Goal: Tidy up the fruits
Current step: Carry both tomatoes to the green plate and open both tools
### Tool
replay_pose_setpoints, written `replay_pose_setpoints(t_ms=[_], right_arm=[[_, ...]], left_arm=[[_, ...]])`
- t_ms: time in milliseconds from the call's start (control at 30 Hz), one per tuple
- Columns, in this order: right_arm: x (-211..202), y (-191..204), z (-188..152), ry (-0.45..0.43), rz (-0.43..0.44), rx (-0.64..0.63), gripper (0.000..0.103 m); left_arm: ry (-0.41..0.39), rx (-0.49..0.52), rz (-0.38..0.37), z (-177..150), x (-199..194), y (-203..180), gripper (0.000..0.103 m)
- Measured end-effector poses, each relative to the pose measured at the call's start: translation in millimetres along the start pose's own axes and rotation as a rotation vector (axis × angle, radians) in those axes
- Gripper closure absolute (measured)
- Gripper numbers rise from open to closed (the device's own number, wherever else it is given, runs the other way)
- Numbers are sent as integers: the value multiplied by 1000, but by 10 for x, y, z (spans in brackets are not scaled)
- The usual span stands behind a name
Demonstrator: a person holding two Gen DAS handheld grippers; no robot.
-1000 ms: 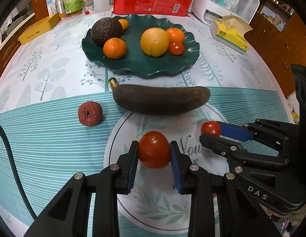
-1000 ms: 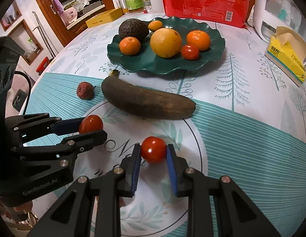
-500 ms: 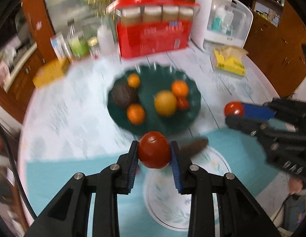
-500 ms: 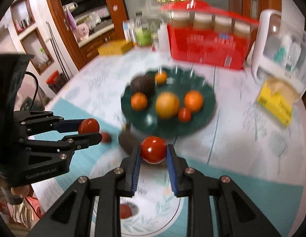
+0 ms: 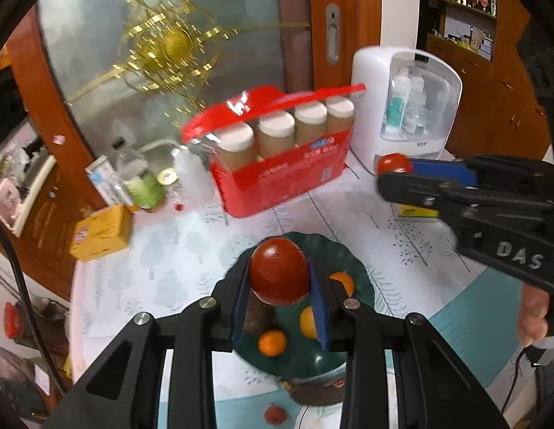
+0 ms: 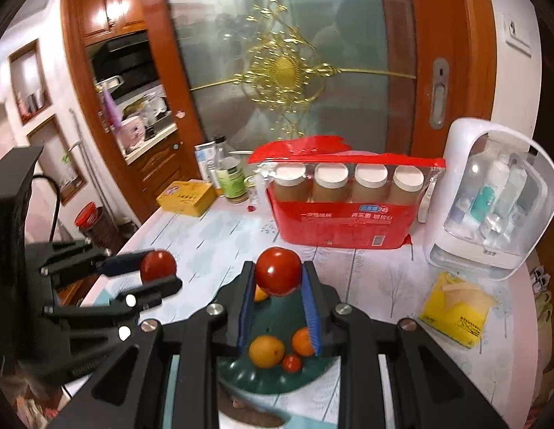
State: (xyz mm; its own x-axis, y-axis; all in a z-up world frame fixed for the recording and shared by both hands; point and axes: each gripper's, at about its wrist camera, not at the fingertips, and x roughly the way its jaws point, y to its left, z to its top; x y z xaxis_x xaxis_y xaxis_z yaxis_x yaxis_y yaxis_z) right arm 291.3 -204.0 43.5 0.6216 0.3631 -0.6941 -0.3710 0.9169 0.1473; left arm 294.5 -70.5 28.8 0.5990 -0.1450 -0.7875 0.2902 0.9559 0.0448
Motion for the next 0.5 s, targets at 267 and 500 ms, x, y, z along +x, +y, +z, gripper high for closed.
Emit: replay_pose_setpoints(t_ms=[267,500], right_arm=[[1050,-288,-374,185,2,113,77],[1695,-507,-787,312,16,175,77]], left_arm=[[128,-28,-49,-189,1041,-11,73],[200,19,-63,-350,1615,-91,73]])
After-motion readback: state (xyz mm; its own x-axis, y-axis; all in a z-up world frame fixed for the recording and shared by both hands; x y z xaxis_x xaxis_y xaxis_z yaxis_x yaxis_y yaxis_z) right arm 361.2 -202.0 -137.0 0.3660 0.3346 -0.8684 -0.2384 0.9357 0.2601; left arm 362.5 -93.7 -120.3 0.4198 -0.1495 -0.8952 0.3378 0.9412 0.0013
